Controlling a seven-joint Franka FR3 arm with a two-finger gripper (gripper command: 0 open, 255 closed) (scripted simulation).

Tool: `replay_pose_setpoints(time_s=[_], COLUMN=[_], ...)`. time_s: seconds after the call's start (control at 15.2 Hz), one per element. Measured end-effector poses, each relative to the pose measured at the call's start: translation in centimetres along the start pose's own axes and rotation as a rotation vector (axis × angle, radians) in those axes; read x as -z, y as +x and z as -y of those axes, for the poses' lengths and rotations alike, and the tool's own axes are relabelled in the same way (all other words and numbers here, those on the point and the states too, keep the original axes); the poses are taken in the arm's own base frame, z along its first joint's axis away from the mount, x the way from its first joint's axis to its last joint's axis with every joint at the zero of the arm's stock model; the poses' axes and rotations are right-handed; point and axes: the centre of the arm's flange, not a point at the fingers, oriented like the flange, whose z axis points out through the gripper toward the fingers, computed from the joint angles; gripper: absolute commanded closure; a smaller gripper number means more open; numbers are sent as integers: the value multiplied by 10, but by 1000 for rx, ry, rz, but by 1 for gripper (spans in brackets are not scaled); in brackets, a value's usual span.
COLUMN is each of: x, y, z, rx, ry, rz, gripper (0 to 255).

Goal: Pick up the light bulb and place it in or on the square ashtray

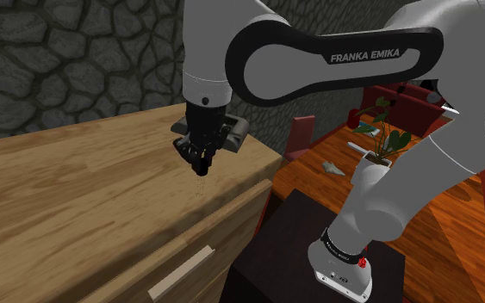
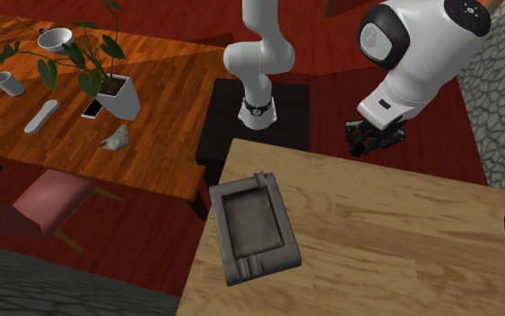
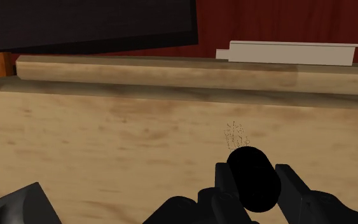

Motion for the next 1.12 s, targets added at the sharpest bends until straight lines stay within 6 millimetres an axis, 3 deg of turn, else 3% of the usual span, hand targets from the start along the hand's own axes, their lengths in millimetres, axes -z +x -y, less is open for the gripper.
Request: replay_pose_setpoints(time_s=[0.53, 1.12], x=[2, 47], y=[0, 1], z=[0, -1], rx=[0, 0], ry=[0, 0], rz=[0, 0], gripper=[255, 255])
